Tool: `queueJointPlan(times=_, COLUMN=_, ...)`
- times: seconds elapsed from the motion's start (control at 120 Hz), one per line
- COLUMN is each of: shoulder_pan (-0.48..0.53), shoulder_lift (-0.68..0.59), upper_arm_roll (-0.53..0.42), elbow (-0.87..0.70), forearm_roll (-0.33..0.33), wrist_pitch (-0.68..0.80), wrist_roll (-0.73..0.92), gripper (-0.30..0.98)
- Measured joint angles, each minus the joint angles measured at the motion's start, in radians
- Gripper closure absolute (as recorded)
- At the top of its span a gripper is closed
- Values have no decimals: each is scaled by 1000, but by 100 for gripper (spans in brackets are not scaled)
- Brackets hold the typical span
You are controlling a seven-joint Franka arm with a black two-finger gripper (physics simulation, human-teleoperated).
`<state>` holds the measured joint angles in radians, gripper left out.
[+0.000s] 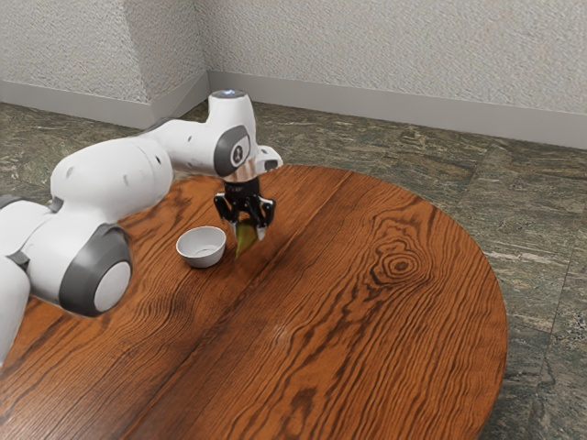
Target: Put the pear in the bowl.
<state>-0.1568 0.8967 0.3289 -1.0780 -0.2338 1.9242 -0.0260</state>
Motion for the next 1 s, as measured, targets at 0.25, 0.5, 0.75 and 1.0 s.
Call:
queueJointPlan(times=0.25, shoulder_pan=0, shoulder_lift=-209, upper_arm_roll=5, elbow=-217, forearm_roll=2, wrist_pitch=-33, wrist_roll=-3, gripper=41)
queueJointPlan(times=0.5, shoulder_pan=3, shoulder_lift=-258, upper_arm_roll=60, elbow=-333, forearm_roll=-26, wrist_pitch=-47, wrist_roll=-5, gripper=41)
queueJointPlan(times=0.75, shoulder_pan=8, shoulder_lift=-168, upper_arm_roll=108, elbow=-258, forearm_roll=-60, wrist_pitch=-62, wrist_roll=2, gripper=43)
queueJointPlan(times=1.0, shoulder_pan=18, shoulder_lift=-132, upper_arm_roll=135, elbow=-198, forearm_roll=-87, wrist_pitch=-101, wrist_roll=15, gripper=35)
